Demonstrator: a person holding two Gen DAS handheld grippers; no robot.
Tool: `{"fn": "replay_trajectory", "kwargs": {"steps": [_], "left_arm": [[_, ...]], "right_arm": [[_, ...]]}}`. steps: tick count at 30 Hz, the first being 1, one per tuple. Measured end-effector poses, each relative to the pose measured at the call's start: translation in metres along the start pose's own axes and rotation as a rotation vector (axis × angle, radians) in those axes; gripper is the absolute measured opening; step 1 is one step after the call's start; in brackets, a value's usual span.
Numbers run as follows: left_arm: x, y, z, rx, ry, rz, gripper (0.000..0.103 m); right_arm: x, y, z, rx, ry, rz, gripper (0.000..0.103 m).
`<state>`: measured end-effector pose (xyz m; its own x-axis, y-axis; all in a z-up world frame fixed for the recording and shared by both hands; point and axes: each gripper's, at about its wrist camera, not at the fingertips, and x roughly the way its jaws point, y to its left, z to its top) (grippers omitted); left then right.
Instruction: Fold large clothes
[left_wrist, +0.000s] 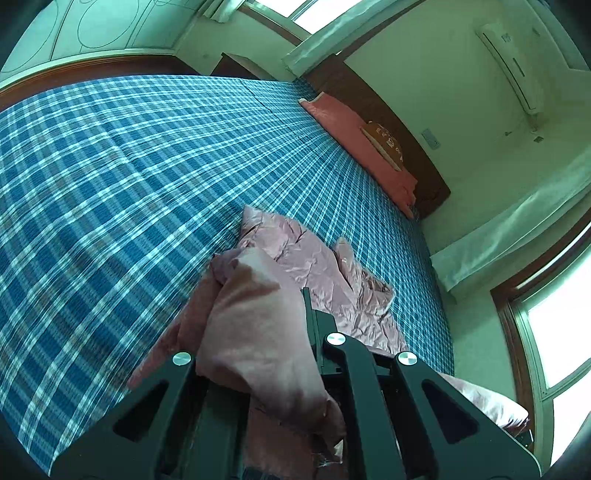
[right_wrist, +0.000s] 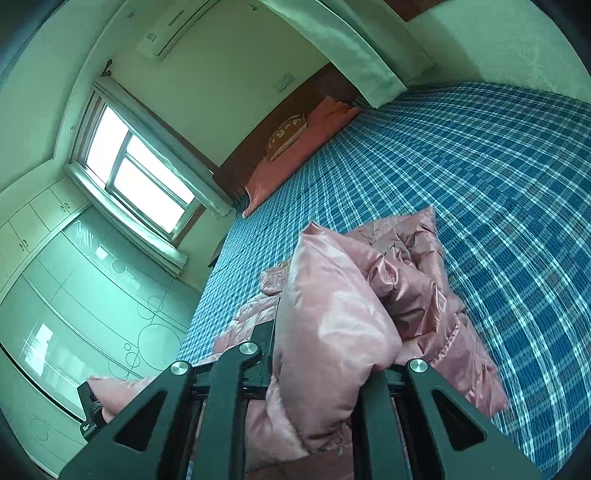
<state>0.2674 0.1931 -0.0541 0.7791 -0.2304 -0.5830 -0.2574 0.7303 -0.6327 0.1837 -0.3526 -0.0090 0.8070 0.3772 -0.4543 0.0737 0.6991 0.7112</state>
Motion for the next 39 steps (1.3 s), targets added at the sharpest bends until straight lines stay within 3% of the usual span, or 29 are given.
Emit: {"fn": "replay_trajectory", "kwargs": {"steps": [10, 16, 20, 22, 24, 27, 28, 29, 30, 33, 36, 39], "left_arm": [[0.136, -0.030, 0.061, 0.079, -0.015, 0.143, 0.005], [0.201, -0.031, 0.067, 0.159, 0.003, 0.235, 0.005], [0.229, -0.035, 0.064, 0.226, 0.025, 0.259, 0.006], [0.230, -0.033, 0.065, 0.221, 0.032, 0.246, 0.010], [0.226, -0.034, 0.067, 0.218, 0.034, 0.222, 0.016], [0.211, -0.033, 0.072, 0.205, 0.028, 0.201, 0.031], [0.203, -0.031, 0.073, 0.186, 0.018, 0.191, 0.037], [0.194, -0.029, 0.074, 0.163, 0.007, 0.178, 0.052], [0.186, -0.027, 0.074, 0.143, -0.004, 0.176, 0.057], [0.160, -0.021, 0.073, 0.111, -0.069, 0.196, 0.058], [0.138, -0.021, 0.070, 0.141, -0.142, 0.204, 0.058], [0.141, -0.030, 0.065, 0.236, -0.119, 0.207, 0.058]], "right_arm": [[0.130, -0.023, 0.074, -0.014, 0.039, -0.144, 0.012], [0.192, -0.044, 0.080, -0.043, 0.103, -0.227, 0.012], [0.209, -0.053, 0.077, -0.049, 0.126, -0.257, 0.017], [0.210, -0.054, 0.078, -0.049, 0.135, -0.252, 0.029], [0.206, -0.051, 0.079, -0.051, 0.134, -0.225, 0.050], [0.187, -0.045, 0.079, -0.068, 0.097, -0.193, 0.060], [0.180, -0.042, 0.078, -0.075, 0.086, -0.182, 0.061], [0.176, -0.037, 0.076, -0.081, 0.078, -0.174, 0.063], [0.170, -0.034, 0.074, -0.091, 0.070, -0.166, 0.063], [0.157, -0.020, 0.065, -0.138, 0.050, -0.153, 0.063], [0.158, -0.006, 0.059, -0.200, 0.057, -0.168, 0.064], [0.172, 0.011, 0.052, -0.267, 0.098, -0.195, 0.064]]}}
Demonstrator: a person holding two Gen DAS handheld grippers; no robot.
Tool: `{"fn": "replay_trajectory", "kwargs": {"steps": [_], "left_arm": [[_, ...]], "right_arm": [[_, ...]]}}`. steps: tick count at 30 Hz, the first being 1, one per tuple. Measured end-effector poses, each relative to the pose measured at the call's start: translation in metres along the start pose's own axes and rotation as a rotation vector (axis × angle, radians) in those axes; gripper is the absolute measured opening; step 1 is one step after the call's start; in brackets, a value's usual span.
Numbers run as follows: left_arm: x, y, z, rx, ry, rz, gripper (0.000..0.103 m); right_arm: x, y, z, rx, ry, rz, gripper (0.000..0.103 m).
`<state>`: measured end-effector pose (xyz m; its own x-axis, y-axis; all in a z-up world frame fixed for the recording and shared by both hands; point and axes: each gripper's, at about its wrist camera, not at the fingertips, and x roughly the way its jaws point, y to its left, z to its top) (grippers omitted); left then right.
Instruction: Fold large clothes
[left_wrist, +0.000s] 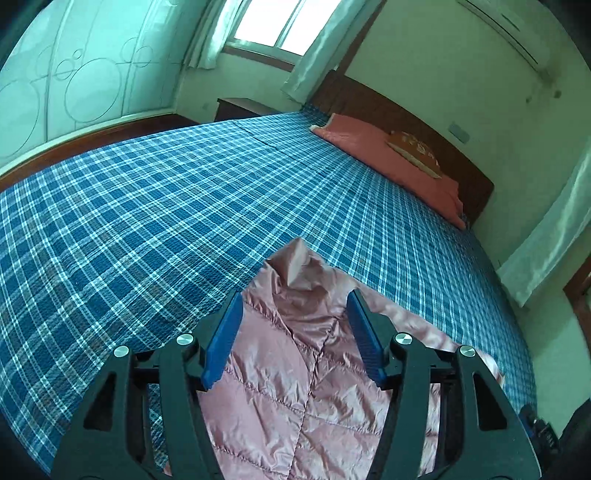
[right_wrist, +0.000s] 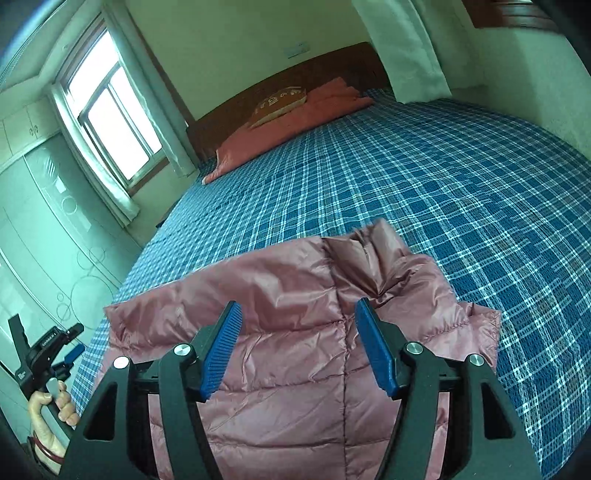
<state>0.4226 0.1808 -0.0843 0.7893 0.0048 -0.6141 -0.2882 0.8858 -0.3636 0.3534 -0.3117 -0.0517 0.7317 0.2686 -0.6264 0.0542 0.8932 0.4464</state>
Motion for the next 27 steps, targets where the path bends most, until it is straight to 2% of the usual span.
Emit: {"fn": "replay_trajectory", "kwargs": {"steps": [3, 11, 18, 20, 23, 27], "left_arm": [[0.020, -0.011, -0.008, 0.087, 0.056, 0.006, 0.058], [0.091, -0.033, -0.014, 0.169, 0.126, 0.087, 0.058], [0.140, -0.048, -0.020, 0.230, 0.185, 0.126, 0.058], [0.153, -0.050, -0.022, 0.236, 0.202, 0.129, 0.059], [0.162, -0.050, -0.024, 0.239, 0.204, 0.142, 0.060], [0.159, -0.057, -0.020, 0.271, 0.217, 0.179, 0.060]], "right_arm": [[0.015, 0.021, 0.003, -0.078, 0.010, -0.031, 0.064], [0.090, 0.050, 0.021, -0.176, 0.139, -0.109, 0.064], [0.141, 0.038, 0.013, -0.239, 0.217, -0.241, 0.065], [0.151, 0.028, 0.012, -0.215, 0.235, -0.254, 0.072], [0.156, 0.019, 0.010, -0.178, 0.231, -0.241, 0.074], [0.154, 0.025, 0.008, -0.199, 0.215, -0.271, 0.074]]}}
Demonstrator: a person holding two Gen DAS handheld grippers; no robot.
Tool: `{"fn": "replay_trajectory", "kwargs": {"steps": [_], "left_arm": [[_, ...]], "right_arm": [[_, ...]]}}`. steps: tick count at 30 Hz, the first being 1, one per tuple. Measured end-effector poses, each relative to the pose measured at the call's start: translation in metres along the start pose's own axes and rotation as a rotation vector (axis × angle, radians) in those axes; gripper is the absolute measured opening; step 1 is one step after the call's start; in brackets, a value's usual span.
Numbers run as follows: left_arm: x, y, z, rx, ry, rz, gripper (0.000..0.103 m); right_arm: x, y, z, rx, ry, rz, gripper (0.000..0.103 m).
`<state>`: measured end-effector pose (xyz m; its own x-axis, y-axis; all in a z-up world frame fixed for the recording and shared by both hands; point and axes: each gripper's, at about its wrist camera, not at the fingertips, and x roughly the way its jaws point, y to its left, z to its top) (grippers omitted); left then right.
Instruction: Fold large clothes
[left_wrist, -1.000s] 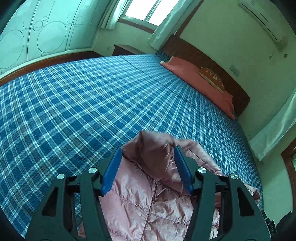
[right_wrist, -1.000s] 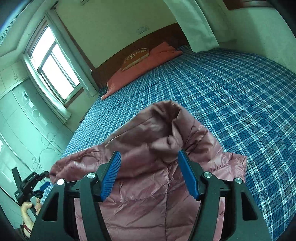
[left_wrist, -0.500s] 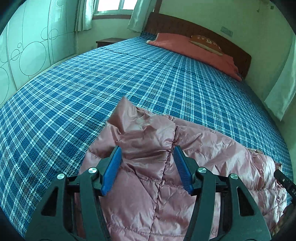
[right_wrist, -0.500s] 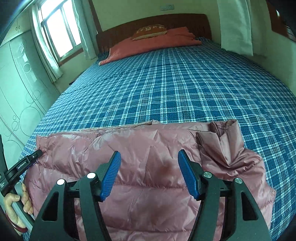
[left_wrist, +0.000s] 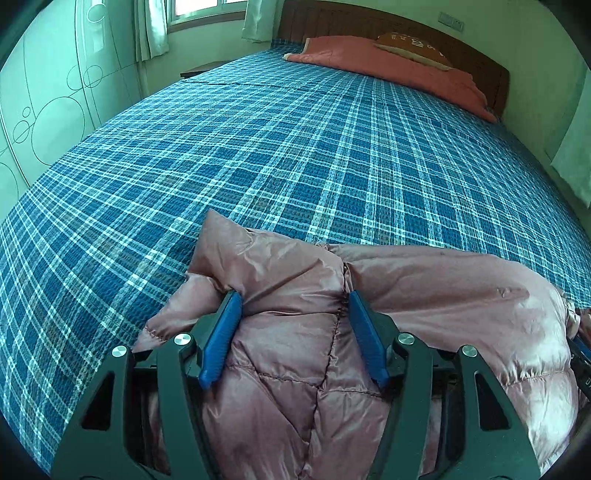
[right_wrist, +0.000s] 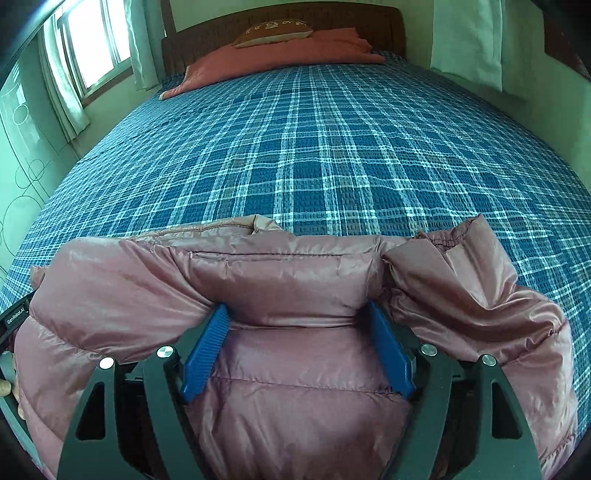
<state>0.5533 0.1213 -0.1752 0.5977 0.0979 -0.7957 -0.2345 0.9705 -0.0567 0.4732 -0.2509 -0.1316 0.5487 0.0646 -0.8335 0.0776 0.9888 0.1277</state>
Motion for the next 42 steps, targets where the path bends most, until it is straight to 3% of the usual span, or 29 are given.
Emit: {"fn": "replay_trajectory", "kwargs": {"steps": [2, 4, 7, 11, 16, 22, 26, 31, 37, 42], "left_arm": [[-0.017, 0.005, 0.000, -0.017, 0.006, -0.004, 0.060], [-0.043, 0.013, -0.005, -0.055, -0.001, -0.059, 0.060], [-0.069, 0.020, -0.023, -0.076, -0.035, -0.071, 0.061], [-0.048, 0.016, -0.040, -0.056, 0.013, -0.037, 0.061], [-0.035, 0.009, -0.046, -0.015, -0.023, 0.003, 0.064], [-0.052, 0.015, -0.043, -0.029, -0.008, -0.008, 0.063], [-0.085, 0.042, -0.044, -0.108, -0.011, -0.041, 0.065], [-0.126, 0.084, -0.066, -0.227, -0.004, -0.085, 0.069], [-0.161, 0.131, -0.126, -0.399, 0.021, -0.097, 0.070], [-0.168, 0.150, -0.183, -0.578, 0.074, -0.171, 0.074]], "right_arm": [[-0.014, -0.002, 0.001, 0.020, -0.004, -0.004, 0.074], [-0.032, -0.011, 0.000, 0.064, -0.017, 0.014, 0.074], [-0.048, -0.023, -0.012, 0.071, -0.021, -0.048, 0.074], [-0.028, -0.032, -0.029, 0.050, 0.026, -0.108, 0.076], [-0.019, -0.030, -0.033, 0.044, -0.006, -0.143, 0.080], [-0.040, -0.033, -0.034, 0.072, -0.041, -0.133, 0.078], [-0.081, -0.052, -0.039, 0.154, -0.076, -0.086, 0.078], [-0.133, -0.082, -0.074, 0.208, -0.086, -0.070, 0.078], [-0.181, -0.120, -0.135, 0.338, -0.095, -0.041, 0.078], [-0.186, -0.137, -0.179, 0.494, -0.066, 0.062, 0.079]]}}
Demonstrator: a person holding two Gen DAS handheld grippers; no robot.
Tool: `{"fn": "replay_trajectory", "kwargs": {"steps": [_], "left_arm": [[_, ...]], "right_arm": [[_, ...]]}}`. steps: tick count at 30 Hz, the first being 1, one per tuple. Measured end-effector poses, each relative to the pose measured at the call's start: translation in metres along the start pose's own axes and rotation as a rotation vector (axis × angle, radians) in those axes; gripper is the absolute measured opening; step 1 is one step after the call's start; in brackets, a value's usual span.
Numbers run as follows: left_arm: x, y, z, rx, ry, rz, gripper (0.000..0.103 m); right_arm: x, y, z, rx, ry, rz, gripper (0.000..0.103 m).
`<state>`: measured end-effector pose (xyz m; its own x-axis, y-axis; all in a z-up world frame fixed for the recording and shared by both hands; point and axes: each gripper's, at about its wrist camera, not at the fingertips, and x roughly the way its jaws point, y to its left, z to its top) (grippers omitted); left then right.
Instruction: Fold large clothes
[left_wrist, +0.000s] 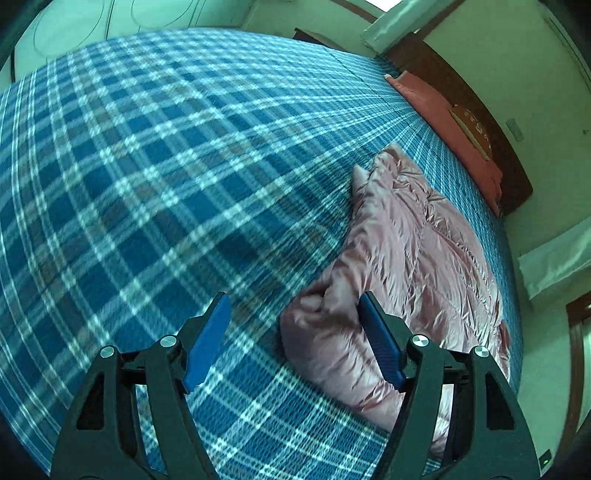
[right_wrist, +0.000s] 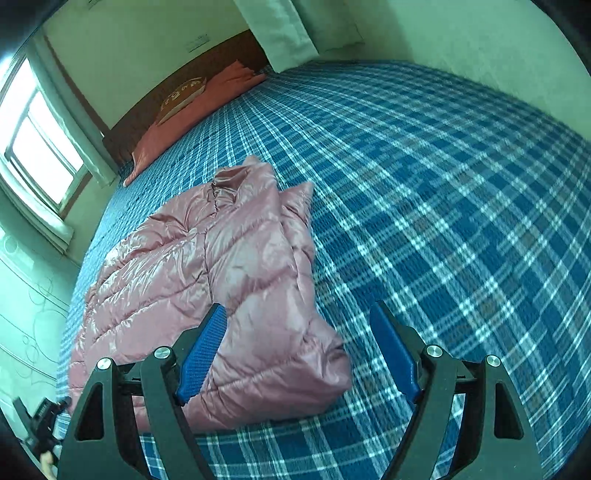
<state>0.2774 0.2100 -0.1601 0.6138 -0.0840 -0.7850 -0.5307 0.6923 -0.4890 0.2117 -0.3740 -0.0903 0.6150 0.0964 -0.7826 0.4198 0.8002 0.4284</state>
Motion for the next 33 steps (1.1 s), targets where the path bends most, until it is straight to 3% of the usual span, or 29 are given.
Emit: {"fn": "replay_trajectory", "kwargs": {"steps": [6, 9, 15, 16, 18, 19, 21, 23, 25, 28, 33], "left_arm": [[0.002, 0.002, -0.021, -0.057, 0.002, -0.074, 0.079], [0.005, 0.000, -0.025, -0.114, 0.028, -0.085, 0.079], [0.000, 0.009, -0.043, -0.187, -0.026, -0.092, 0.079], [0.005, 0.007, -0.041, -0.183, -0.021, -0.075, 0.081], [0.008, 0.000, -0.035, -0.178, -0.058, -0.076, 0.081], [0.011, -0.004, -0.030, -0.171, -0.064, -0.080, 0.079], [0.017, -0.007, -0.025, -0.190, -0.072, -0.059, 0.065], [0.024, -0.009, -0.023, -0.191, -0.056, -0.094, 0.029], [0.027, -0.013, -0.022, -0.175, -0.044, -0.107, 0.020], [0.022, -0.019, -0.020, -0.112, -0.052, -0.111, 0.012], [0.003, -0.015, -0.023, -0.069, -0.060, -0.116, 0.009]], "right_arm": [[0.028, -0.004, -0.024, 0.113, 0.074, 0.097, 0.079], [0.040, -0.004, -0.024, 0.157, 0.059, 0.109, 0.079], [0.045, -0.010, -0.024, 0.233, -0.003, 0.154, 0.078], [0.046, -0.008, -0.024, 0.226, -0.011, 0.149, 0.077], [0.047, -0.006, -0.026, 0.212, -0.018, 0.130, 0.063], [0.047, -0.007, -0.028, 0.216, -0.017, 0.134, 0.059], [0.051, -0.008, -0.030, 0.230, -0.014, 0.152, 0.047], [0.048, -0.010, -0.037, 0.225, -0.023, 0.166, 0.037], [0.045, -0.011, -0.038, 0.216, -0.029, 0.184, 0.028], [0.037, -0.007, -0.045, 0.195, -0.047, 0.193, 0.022], [0.024, -0.006, -0.053, 0.188, -0.042, 0.210, 0.020]]}}
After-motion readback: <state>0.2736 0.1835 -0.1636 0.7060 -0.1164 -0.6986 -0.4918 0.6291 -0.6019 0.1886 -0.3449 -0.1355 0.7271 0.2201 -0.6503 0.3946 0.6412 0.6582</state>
